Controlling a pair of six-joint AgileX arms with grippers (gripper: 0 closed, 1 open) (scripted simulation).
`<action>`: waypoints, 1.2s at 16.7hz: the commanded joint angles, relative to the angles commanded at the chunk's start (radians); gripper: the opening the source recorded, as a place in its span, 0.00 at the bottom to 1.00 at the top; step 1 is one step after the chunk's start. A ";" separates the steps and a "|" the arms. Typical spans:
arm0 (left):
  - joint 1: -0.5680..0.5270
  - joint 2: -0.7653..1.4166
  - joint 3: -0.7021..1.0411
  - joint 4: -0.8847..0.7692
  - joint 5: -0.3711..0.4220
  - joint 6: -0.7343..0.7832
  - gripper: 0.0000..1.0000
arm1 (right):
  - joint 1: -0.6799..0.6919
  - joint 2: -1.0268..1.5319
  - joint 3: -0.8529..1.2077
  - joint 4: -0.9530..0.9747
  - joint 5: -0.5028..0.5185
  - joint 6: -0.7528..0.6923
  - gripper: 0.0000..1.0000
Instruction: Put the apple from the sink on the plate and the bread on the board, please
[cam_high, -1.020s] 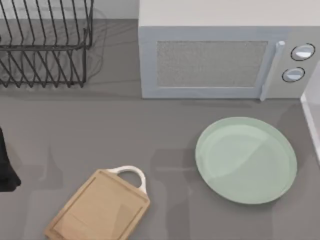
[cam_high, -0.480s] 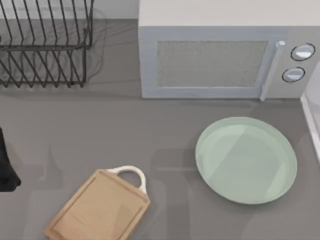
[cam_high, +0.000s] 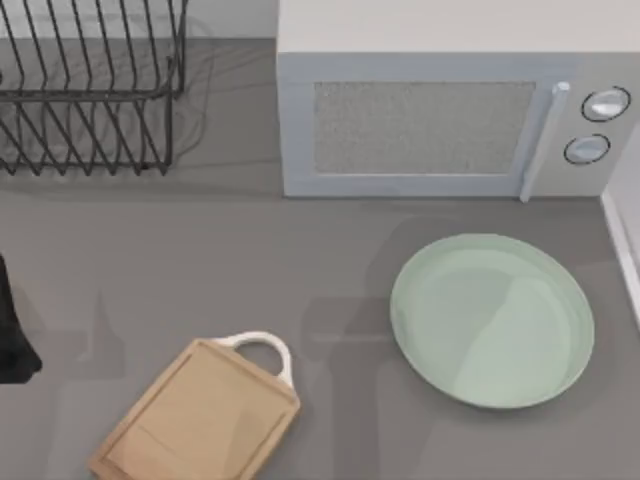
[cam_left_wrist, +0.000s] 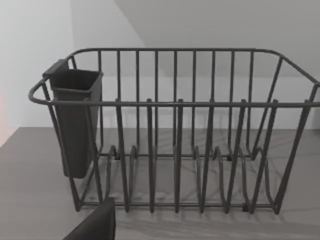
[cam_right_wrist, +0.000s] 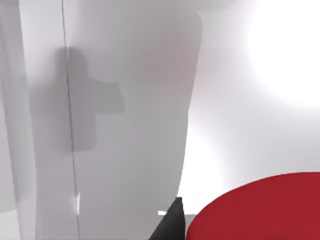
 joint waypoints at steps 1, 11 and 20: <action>0.000 0.000 0.000 0.000 0.000 0.000 1.00 | 0.026 -0.038 -0.008 -0.020 0.001 0.022 0.00; 0.000 0.000 0.000 0.000 0.000 0.000 1.00 | 0.421 -0.344 -0.123 -0.191 0.001 0.361 0.00; 0.000 0.000 0.000 0.000 0.000 0.000 1.00 | 0.687 -0.268 -0.201 -0.174 0.000 0.663 0.00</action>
